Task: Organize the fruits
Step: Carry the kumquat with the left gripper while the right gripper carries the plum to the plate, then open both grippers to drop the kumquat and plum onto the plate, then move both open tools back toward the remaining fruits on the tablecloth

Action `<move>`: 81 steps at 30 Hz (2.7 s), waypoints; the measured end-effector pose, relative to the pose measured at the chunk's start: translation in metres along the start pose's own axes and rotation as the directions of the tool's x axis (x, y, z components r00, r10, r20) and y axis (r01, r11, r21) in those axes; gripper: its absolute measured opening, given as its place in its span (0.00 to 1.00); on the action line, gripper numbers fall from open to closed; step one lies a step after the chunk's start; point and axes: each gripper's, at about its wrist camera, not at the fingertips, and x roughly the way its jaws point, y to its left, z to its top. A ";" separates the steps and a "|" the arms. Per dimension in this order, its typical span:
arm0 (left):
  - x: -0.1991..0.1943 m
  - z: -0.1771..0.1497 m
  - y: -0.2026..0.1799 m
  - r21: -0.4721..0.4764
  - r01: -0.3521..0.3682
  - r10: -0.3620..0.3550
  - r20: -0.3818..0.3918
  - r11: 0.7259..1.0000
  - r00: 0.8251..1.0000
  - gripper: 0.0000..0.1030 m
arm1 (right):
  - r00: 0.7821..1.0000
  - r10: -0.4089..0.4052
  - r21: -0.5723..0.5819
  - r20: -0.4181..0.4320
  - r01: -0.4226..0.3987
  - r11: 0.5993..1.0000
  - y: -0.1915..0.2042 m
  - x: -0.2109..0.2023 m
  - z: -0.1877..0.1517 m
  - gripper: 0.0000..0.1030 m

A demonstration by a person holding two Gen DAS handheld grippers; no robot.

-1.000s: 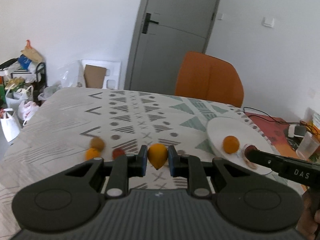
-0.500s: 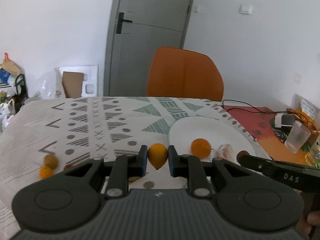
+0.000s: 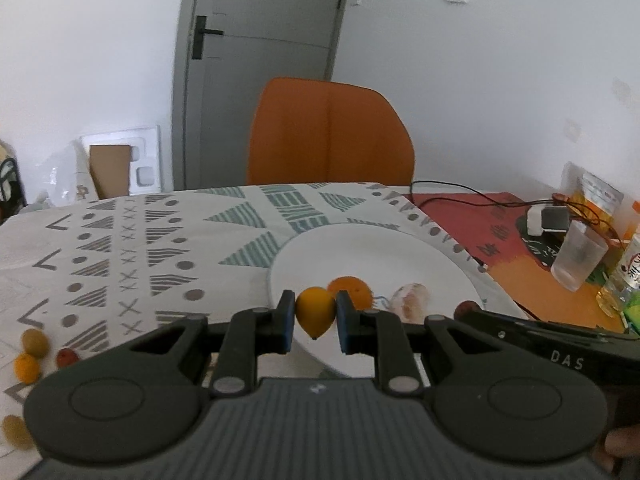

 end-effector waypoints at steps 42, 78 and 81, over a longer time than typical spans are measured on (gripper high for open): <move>-0.060 -0.005 0.051 -0.068 -0.132 0.137 0.081 0.989 0.987 0.23 | 0.998 0.040 -0.108 0.039 -0.036 0.993 0.058 -0.004 -0.008 0.60; -0.111 -0.060 0.174 -0.274 -0.350 0.364 -0.002 0.896 0.931 0.86 | 0.971 0.216 -0.207 -0.102 -0.233 0.950 0.164 0.030 -0.037 1.00; -0.113 -0.064 0.179 -0.283 -0.349 0.363 -0.004 0.893 0.932 0.86 | 0.967 0.221 -0.220 -0.124 -0.244 0.944 0.173 0.036 -0.040 1.00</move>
